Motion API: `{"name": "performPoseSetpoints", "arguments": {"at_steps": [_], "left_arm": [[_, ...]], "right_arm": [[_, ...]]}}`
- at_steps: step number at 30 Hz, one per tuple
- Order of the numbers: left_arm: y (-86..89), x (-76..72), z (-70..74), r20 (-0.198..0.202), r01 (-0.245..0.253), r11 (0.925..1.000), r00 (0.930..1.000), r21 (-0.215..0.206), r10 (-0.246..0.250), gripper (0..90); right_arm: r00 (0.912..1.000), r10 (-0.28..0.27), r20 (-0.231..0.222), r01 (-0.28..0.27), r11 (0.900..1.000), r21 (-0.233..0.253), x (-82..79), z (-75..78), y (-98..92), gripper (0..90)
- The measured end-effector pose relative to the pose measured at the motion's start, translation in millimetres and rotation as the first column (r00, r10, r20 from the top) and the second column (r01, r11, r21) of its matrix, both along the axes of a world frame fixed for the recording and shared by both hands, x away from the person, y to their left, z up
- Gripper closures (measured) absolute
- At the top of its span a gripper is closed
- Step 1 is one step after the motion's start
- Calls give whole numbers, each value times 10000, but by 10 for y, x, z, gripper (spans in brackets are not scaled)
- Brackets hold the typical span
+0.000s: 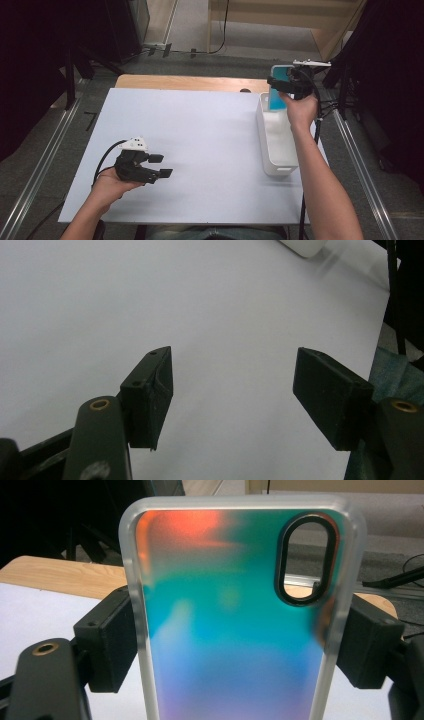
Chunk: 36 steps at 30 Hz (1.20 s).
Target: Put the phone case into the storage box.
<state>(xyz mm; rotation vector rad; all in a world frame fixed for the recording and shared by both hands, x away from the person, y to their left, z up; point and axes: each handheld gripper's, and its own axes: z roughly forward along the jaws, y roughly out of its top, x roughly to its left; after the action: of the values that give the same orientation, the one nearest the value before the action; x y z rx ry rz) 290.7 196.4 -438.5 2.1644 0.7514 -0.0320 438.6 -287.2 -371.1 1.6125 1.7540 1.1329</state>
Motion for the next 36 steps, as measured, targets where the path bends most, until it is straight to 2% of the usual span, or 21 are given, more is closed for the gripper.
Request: {"name": "performPoseSetpoints", "arguments": {"at_steps": [7, 16, 29, 36], "left_arm": [[-6, 0, -5, -19, 48, 10000, 10000, 27, -47, 323], [6, 5, -11, -65, 50, 9999, 10000, 90, -50, 323], [7, 10, -26, -166, 85, 9999, 9998, 147, -83, 323], [1, 11, -30, -171, 107, 9998, 9998, 149, -104, 323]], "right_arm": [[9999, -88, 48, 88, 10000, 46, 40, -52, 24, 156], [9996, -290, 10, 290, 9995, -156, 92, -131, 9, 156], [9988, -407, -259, 399, 9987, -315, 182, -290, 16, 156], [9984, -507, -262, 502, 9985, -195, 197, -369, 16, 155]]}}
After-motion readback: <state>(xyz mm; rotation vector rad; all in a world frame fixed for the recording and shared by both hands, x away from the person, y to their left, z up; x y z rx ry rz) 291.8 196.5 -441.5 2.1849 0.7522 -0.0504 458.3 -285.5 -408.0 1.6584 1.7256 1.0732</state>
